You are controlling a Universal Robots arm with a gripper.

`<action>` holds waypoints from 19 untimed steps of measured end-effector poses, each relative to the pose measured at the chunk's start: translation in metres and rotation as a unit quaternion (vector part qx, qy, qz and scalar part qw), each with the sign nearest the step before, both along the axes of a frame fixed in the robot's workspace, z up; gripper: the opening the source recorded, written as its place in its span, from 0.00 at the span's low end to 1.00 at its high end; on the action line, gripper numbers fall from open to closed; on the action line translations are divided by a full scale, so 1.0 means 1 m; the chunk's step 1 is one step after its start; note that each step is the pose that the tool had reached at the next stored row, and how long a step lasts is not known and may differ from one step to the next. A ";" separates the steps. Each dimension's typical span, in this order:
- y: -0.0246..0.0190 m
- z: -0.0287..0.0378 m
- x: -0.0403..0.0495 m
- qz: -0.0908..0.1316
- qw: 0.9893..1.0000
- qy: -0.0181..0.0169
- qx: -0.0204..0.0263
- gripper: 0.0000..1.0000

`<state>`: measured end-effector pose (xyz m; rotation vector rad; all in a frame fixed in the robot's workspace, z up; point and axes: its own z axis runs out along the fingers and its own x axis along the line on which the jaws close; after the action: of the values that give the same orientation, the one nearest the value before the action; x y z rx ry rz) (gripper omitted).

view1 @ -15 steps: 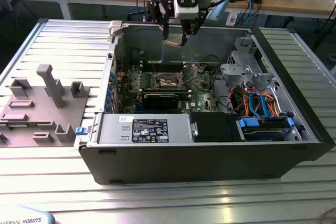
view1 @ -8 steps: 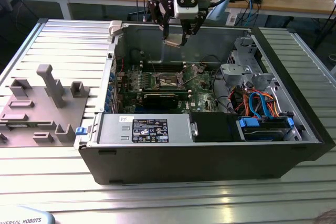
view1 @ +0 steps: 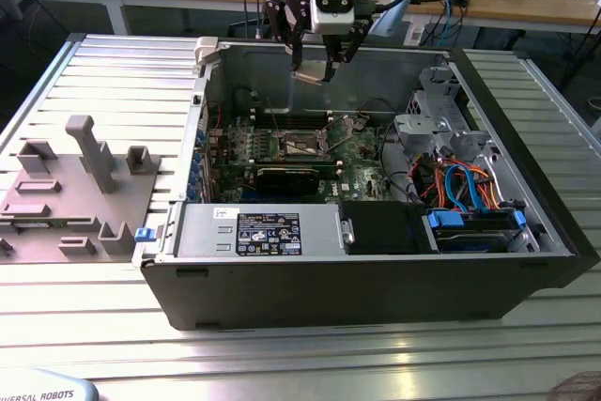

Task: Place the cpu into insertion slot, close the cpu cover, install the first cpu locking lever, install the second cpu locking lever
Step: 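Place the cpu into insertion slot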

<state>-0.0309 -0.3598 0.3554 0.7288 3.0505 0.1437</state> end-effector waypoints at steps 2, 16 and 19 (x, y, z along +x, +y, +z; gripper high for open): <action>0.0000 0.0000 0.0000 -0.001 1.000 0.000 0.000 0.54; 0.0000 -0.0001 0.0000 -0.006 1.000 0.000 0.000 0.54; 0.0000 -0.0001 0.0000 -0.007 1.000 0.000 0.000 0.54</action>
<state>-0.0309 -0.3598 0.3553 0.7510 3.0444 0.1437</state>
